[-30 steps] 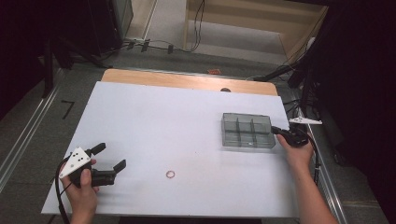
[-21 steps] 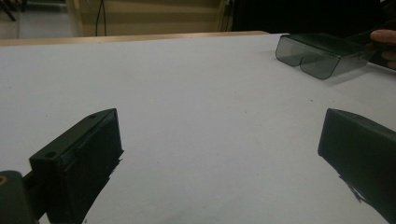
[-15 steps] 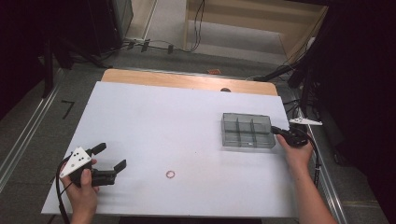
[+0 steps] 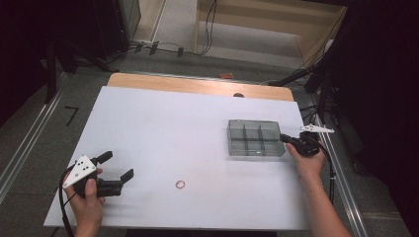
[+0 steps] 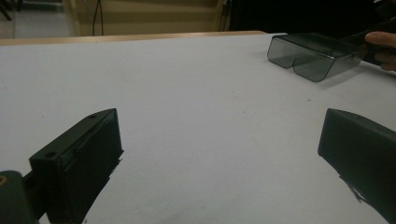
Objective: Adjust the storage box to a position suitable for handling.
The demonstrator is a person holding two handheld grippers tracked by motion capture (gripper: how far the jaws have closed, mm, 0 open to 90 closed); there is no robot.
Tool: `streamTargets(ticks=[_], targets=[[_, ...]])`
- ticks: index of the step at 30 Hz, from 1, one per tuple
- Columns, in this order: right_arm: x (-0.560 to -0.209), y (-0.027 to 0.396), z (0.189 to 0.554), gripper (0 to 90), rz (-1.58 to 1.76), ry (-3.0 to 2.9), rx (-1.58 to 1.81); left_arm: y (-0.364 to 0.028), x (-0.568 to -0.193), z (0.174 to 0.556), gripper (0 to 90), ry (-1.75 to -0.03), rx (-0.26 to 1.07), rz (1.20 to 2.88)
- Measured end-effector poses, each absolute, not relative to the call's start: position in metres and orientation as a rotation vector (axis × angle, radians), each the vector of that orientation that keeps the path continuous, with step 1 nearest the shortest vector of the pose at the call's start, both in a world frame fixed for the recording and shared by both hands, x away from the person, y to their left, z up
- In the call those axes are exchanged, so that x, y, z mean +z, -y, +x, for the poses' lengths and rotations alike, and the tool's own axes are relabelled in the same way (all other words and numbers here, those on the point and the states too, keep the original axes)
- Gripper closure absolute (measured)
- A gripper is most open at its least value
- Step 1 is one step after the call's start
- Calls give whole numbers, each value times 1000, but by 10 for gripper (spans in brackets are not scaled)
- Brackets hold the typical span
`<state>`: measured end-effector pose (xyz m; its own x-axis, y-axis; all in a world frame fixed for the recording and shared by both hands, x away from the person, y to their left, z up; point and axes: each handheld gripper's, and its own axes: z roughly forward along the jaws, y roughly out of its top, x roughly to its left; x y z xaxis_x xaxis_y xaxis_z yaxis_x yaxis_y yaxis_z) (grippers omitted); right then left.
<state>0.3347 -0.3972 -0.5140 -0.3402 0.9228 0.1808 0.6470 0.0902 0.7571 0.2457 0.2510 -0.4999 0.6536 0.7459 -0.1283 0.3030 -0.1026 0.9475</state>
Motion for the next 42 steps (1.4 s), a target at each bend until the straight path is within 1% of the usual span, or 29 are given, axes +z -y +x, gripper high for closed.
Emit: streamTargets(ticks=[31,38,42], targets=[[-511,365,333,881,1462,-2081,1206,-251,-500,246,0,-865,461,1683],[-512,354,333,881,1444,-2094,1230,-246,-498,246,0,-871,501,1719],[-512,348,332,881,1427,-2103,1240,-246,-496,247,0,-880,500,1697]])
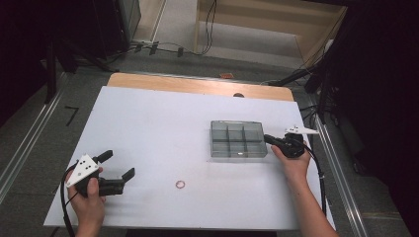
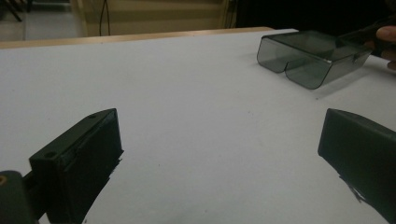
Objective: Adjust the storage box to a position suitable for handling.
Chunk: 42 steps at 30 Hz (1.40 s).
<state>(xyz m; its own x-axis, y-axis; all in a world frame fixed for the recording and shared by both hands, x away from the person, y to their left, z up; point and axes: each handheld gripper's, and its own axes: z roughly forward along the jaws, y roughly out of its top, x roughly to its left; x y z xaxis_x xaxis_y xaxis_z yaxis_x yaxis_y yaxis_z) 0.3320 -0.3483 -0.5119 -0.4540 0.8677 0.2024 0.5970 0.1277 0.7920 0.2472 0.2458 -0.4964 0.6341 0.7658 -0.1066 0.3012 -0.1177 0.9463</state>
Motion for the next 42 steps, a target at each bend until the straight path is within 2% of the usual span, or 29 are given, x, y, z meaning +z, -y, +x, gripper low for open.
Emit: streamTargets(ticks=[24,27,31,34,35,36,37,38,39,42], targets=[[-504,315,325,881,1341,-2144,1296,-210,-483,258,0,-836,451,1707],[-504,310,325,880,1328,-2148,1300,-204,-478,262,65,-867,470,1695],[-504,304,324,881,1325,-2145,1309,-197,-476,269,67,-878,445,1699],[-504,301,324,881,1319,-2148,1314,-191,-474,274,137,-906,438,1696],[-504,299,325,880,1311,-2151,1315,-189,-474,275,210,-920,438,1701],[-504,299,325,880,1311,-2151,1315,-186,-473,277,210,-934,442,1695],[-504,297,325,881,1315,-2153,1312,-184,-473,279,339,-955,438,1693],[-504,297,325,881,1315,-2153,1312,-181,-473,281,401,-996,425,1687],[-504,297,325,880,1312,-2153,1312,-179,-473,283,401,-1020,410,1680],[-504,295,326,881,1321,-2146,1318,-169,-474,288,540,-1029,388,1715]])
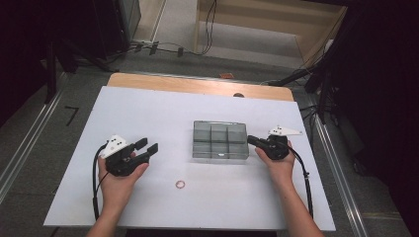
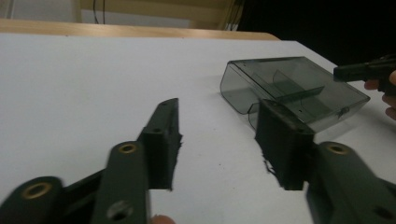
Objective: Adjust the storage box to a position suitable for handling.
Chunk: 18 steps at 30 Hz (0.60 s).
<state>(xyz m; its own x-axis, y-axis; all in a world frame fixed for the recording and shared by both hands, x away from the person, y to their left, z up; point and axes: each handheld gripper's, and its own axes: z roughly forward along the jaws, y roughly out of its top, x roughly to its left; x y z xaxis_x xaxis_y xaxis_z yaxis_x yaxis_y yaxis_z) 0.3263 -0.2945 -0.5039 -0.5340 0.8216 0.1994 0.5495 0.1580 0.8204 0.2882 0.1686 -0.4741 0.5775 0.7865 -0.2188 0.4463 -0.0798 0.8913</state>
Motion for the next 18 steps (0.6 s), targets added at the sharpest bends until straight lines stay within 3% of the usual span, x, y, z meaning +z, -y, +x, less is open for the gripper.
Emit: streamTargets(ticks=[10,18], targets=[[-505,286,326,880,1314,-2147,1340,-141,-482,310,783,-1054,312,1776],[-509,279,327,879,1313,-2161,1349,-123,-493,326,863,-1051,241,1805]])
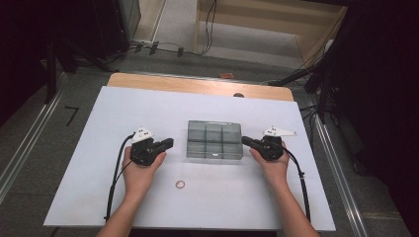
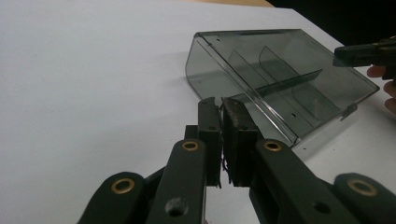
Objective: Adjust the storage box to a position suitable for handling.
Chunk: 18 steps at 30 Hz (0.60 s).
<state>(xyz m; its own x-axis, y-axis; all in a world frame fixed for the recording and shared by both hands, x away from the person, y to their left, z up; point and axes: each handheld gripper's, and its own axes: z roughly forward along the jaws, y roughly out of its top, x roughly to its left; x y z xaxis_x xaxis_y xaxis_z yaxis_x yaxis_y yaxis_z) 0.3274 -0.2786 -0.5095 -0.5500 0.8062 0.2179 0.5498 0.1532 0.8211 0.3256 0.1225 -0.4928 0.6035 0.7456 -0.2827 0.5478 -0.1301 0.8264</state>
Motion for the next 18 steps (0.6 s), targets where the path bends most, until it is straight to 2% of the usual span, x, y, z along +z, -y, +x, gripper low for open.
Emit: streamTargets(ticks=[6,18], targets=[[-512,269,329,879,1307,-2170,1364,-114,-502,337,893,-1077,225,1833],[-518,265,330,880,1364,-2149,1340,-105,-511,346,895,-1112,209,1864]])
